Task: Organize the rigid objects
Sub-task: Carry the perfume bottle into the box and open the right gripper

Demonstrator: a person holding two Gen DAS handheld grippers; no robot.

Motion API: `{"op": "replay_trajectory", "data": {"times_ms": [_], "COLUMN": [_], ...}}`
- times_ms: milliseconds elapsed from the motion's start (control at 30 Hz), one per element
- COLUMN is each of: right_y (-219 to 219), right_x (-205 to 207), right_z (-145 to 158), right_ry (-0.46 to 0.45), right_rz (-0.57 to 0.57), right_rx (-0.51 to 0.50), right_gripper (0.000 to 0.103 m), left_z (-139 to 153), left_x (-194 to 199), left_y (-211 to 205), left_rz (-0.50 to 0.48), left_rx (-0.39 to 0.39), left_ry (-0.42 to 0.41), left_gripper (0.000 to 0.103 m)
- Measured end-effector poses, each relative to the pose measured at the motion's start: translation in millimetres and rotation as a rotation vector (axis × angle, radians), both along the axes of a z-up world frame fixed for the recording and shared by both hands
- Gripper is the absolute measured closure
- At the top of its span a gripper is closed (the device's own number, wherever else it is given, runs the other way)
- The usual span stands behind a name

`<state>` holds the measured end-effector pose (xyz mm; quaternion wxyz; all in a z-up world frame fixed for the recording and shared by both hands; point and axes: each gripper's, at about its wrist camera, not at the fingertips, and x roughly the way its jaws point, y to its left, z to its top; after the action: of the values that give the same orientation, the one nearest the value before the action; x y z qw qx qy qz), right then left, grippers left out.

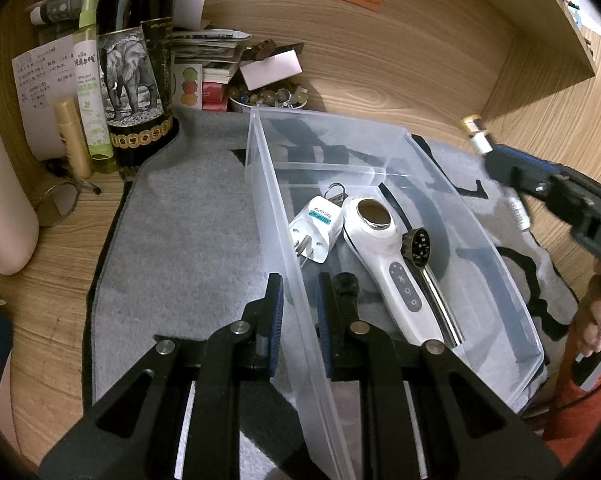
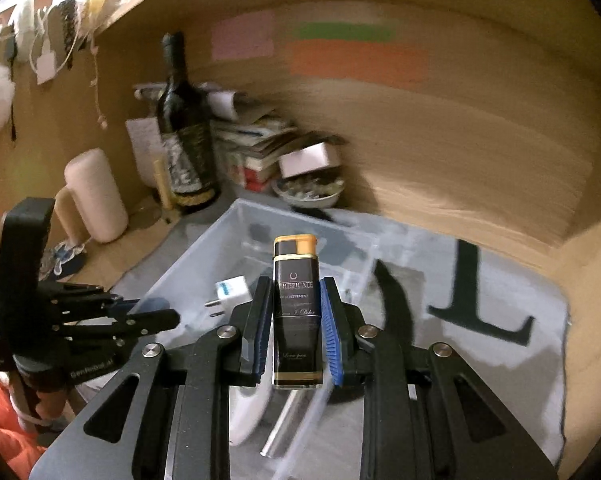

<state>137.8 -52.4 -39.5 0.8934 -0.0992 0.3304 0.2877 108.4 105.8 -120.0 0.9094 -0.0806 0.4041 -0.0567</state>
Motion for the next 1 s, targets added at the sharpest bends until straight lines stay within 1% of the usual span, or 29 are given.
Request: {"op": "replay_trajectory", "data": {"times_ms": [200, 267, 400, 500, 733, 867, 967, 1000], "right_y": [30, 38, 45, 45, 30, 11, -8, -17], "right_x": [6, 6, 8, 12, 9, 1, -6, -8], "right_z": [-22, -28, -31, -34, -22, -11, -3, -1], "right_ry": [0.066, 0.071, 0.06, 0.069, 0.062, 0.036, 0.015, 0.011], "right_rz": [0.084, 0.109, 0.118, 0.109, 0.074, 0.035, -0.017, -0.043], "right_rx": [-0.088, -0.126, -0.177, -0.187, -0.135, -0.102, -0.074, -0.066], "right_gripper": [0.082, 0.082, 0.082, 0.082, 0.08, 0.061, 0.055, 0.052], "left_z": [0, 0, 0, -1, -1, -1, -1, -1], "left_x": [0, 0, 0, 1, 2, 2, 2, 2], "left_y": [2, 3, 4, 4, 3, 3, 3, 3], "left_rz": [-0.003, -0.006, -0.009, -0.01, -0.009, -0.007, -0.009, -0.008], "left_rx": [-0.011, -0.011, -0.013, -0.011, -0.007, -0.008, -0.008, -0.008], "left_ry": [-0.003, -0.004, -0.006, -0.007, -0.004, -0.005, -0.005, -0.005], "left_gripper": [0.086, 0.086, 0.086, 0.086, 0.086, 0.086, 0.086, 0.086]}}
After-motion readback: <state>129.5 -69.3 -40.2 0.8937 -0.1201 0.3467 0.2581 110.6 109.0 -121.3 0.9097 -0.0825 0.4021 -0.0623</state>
